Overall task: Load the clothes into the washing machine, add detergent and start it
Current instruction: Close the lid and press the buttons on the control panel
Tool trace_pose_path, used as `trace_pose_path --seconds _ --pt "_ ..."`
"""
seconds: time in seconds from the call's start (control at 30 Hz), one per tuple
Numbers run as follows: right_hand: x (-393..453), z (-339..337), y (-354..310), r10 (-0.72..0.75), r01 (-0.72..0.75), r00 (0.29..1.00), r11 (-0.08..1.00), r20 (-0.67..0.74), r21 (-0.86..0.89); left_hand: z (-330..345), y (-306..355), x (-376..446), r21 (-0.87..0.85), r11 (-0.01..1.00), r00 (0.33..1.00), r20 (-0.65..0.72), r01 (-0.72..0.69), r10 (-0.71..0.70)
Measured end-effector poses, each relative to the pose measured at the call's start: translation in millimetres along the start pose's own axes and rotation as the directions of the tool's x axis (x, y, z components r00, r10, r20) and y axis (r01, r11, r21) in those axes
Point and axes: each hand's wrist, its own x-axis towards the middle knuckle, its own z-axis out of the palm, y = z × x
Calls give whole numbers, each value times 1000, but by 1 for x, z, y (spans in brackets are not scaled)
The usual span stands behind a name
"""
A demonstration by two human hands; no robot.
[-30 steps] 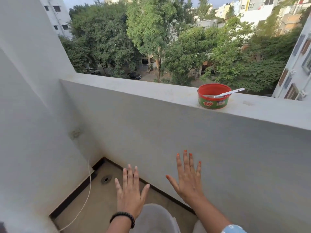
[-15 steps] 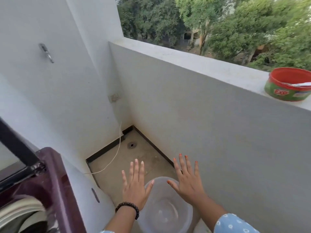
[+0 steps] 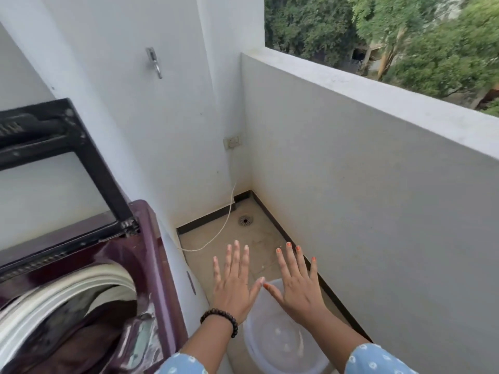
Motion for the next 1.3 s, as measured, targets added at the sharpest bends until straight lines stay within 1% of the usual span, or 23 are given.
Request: trace_pose_path --seconds 0.13,0.33,0.47,0.63,0.83,1.0,1.1,1.2,1.3 --pt "10 -7 -26 -16 16 1000 1000 7 6 -15 -26 -3 0 999 999 -23 37 -37" --pt "20 -16 -74 -57 58 998 998 -36 34 -40 -63 -13 7 997 995 -65 79 -78" --pt "23 -20 -104 -62 65 997 997 -55 45 -55 -94 -25 44 993 990 -92 113 -109" --pt "23 -18 -150 -110 112 993 992 -38 62 -68 -143 -47 76 979 980 -73 191 -186" --pt "22 -26 -218 -223 228 973 967 -54 117 -81 -204 -82 112 952 955 -112 286 -274" --pt "27 -35 -253 -203 209 978 963 -55 171 -86 -252 -117 146 921 930 -125 362 -346" --pt "23 -40 -282 -223 235 971 955 -84 183 -88 -280 -136 164 905 917 -151 393 -370" --pt "20 -41 -321 -282 299 953 935 -113 189 -100 -304 -144 153 892 903 -143 424 -405" --pt "22 -49 -364 -343 374 922 910 -181 181 -119 -333 -148 146 886 891 -194 441 -411"
